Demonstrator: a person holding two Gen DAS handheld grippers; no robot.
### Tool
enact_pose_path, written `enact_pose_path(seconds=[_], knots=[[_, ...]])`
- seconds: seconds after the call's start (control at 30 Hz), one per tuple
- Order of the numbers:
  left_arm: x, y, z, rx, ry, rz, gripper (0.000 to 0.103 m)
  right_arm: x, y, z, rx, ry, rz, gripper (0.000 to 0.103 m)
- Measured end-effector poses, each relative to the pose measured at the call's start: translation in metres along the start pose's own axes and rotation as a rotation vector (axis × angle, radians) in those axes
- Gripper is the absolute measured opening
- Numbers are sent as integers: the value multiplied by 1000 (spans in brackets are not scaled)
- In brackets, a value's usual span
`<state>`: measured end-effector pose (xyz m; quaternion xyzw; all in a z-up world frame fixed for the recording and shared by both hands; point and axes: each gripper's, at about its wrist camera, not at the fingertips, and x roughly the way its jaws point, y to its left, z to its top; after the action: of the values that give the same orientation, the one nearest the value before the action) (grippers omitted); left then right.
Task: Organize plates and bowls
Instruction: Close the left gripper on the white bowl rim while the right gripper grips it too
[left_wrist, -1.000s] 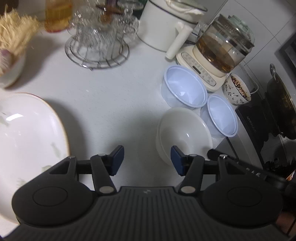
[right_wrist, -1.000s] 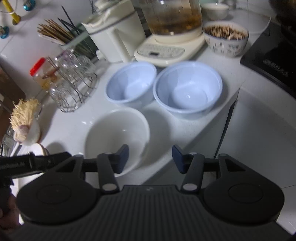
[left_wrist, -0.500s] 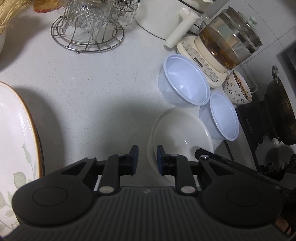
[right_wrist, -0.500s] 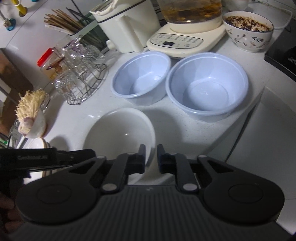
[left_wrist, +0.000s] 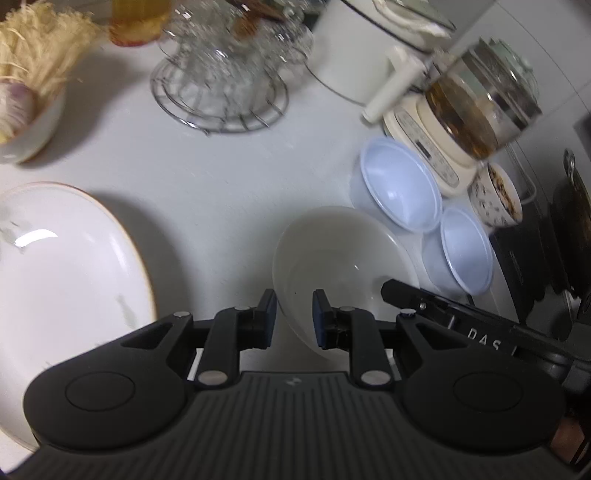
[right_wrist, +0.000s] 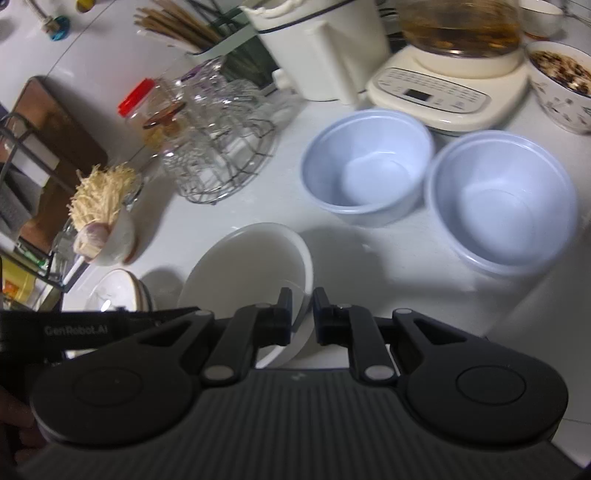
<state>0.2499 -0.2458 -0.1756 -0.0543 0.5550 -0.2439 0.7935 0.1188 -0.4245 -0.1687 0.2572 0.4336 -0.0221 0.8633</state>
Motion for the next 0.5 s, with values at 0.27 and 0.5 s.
enact_pose_path(seconds=[0.27,0.5], knots=[[-3,21,9,-55,-41,28,24,23,17,4,-63,30,28,15],[2,32,5,-51,-61,43,25,37,21,-4,-53,56,36,15]])
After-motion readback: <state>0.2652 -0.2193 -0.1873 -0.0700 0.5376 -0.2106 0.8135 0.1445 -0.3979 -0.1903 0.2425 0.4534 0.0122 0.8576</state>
